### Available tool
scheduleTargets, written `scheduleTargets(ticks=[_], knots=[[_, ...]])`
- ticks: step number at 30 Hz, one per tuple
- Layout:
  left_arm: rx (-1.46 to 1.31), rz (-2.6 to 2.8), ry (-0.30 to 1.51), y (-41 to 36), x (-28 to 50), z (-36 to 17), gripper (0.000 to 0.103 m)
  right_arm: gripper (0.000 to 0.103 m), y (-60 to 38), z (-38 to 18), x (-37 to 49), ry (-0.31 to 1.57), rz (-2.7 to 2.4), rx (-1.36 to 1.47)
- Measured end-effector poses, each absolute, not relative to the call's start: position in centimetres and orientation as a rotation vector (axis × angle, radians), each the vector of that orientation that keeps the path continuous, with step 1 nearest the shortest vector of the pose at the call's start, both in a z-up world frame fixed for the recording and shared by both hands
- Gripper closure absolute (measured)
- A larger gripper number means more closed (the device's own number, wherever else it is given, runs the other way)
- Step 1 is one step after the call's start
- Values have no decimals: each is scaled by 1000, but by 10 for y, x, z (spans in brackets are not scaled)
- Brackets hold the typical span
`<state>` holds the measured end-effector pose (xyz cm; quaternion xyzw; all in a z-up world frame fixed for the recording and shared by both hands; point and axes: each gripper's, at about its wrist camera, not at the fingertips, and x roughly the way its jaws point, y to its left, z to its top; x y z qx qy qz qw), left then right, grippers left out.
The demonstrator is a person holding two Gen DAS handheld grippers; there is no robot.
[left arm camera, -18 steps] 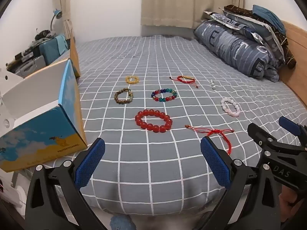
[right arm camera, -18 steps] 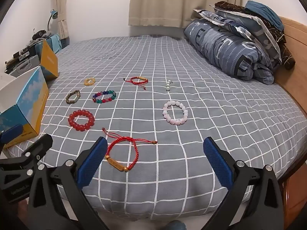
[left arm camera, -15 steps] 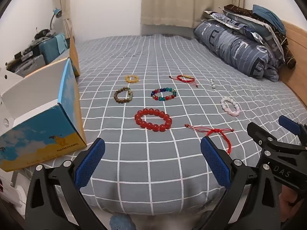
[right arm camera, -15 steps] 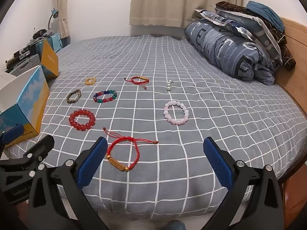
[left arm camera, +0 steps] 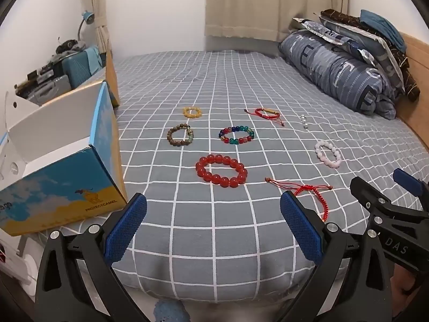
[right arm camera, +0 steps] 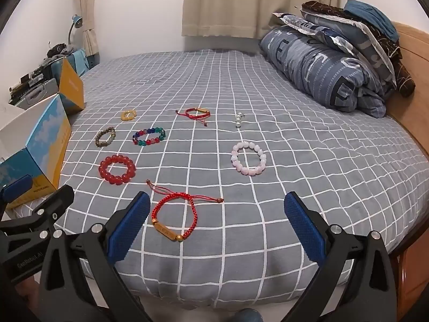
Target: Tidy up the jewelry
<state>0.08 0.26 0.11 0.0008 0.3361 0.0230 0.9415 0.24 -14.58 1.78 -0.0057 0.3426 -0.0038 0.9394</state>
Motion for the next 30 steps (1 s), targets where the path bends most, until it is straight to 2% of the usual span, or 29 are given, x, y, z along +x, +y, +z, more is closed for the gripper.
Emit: scheduleTargets(ticks=[30], knots=[[4, 46, 691, 2, 5, 0, 6, 7, -149, 18, 3, 689, -20, -19]])
